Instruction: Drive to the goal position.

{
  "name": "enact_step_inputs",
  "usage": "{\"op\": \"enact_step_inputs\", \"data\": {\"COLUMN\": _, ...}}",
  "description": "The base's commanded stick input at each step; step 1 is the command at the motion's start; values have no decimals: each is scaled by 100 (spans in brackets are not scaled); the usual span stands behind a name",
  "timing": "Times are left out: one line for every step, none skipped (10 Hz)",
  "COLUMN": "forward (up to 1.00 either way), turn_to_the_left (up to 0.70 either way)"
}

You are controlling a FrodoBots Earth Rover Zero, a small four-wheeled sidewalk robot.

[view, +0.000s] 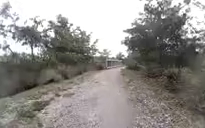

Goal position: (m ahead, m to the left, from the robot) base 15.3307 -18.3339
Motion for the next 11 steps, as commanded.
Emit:
{"op": "enact_step_inputs", "data": {"forward": 70, "turn_to_the_left": 0}}
{"op": "enact_step_inputs", "data": {"forward": 70, "turn_to_the_left": 0}}
{"op": "enact_step_inputs", "data": {"forward": 70, "turn_to_the_left": 0}}
{"op": "enact_step_inputs", "data": {"forward": 70, "turn_to_the_left": -4}}
{"op": "enact_step_inputs", "data": {"forward": 70, "turn_to_the_left": -8}}
{"op": "enact_step_inputs", "data": {"forward": 70, "turn_to_the_left": -26}}
{"op": "enact_step_inputs", "data": {"forward": 70, "turn_to_the_left": -35}}
{"op": "enact_step_inputs", "data": {"forward": 70, "turn_to_the_left": -35}}
{"op": "enact_step_inputs", "data": {"forward": 70, "turn_to_the_left": -35}}
{"op": "enact_step_inputs", "data": {"forward": 70, "turn_to_the_left": -6}}
{"op": "enact_step_inputs", "data": {"forward": 70, "turn_to_the_left": 0}}
